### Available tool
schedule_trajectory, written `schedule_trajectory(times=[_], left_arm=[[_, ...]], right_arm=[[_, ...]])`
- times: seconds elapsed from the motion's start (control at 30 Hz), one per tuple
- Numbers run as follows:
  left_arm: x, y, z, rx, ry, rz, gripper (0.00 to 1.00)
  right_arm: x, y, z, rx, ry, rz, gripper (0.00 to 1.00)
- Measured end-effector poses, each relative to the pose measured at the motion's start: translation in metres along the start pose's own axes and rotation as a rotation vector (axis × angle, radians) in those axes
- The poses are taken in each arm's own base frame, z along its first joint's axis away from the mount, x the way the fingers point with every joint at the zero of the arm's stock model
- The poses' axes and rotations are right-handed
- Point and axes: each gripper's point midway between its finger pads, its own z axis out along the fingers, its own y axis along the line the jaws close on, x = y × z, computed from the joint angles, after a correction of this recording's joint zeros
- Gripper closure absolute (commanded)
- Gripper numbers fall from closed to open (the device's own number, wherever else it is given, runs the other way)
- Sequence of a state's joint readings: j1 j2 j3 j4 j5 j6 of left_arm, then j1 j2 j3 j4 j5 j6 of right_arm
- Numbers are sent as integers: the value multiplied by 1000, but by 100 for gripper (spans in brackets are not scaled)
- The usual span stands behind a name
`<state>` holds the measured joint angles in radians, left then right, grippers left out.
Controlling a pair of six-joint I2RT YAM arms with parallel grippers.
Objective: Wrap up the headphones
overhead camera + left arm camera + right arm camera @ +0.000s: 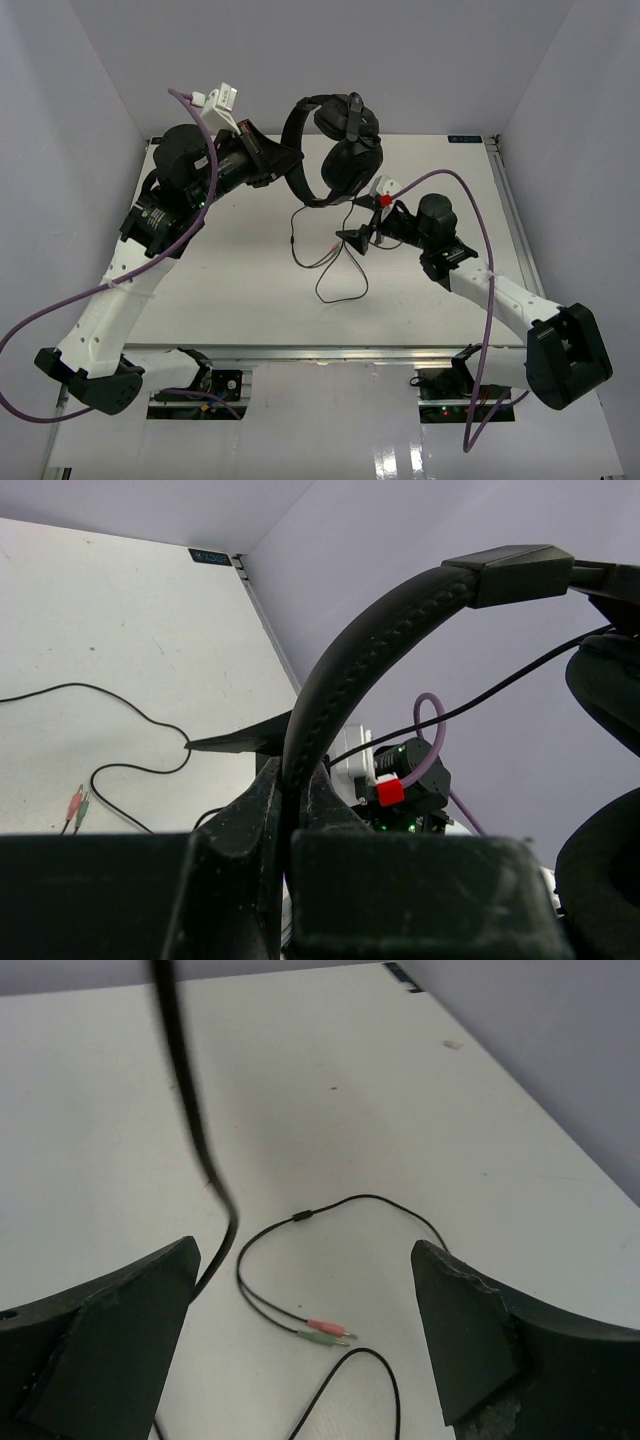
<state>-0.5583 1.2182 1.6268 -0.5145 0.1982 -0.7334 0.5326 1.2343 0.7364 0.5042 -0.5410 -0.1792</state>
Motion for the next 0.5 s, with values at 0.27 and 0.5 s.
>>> schedule_trajectory(times=[0.27, 0.5], left_arm=[[-1, -1, 0, 6, -5, 0, 100], [-1, -2, -1, 12, -10, -5, 100]], right_arm=[[13, 68, -4, -405, -14, 34, 6], [14, 90, 1, -513, -24, 172, 5]])
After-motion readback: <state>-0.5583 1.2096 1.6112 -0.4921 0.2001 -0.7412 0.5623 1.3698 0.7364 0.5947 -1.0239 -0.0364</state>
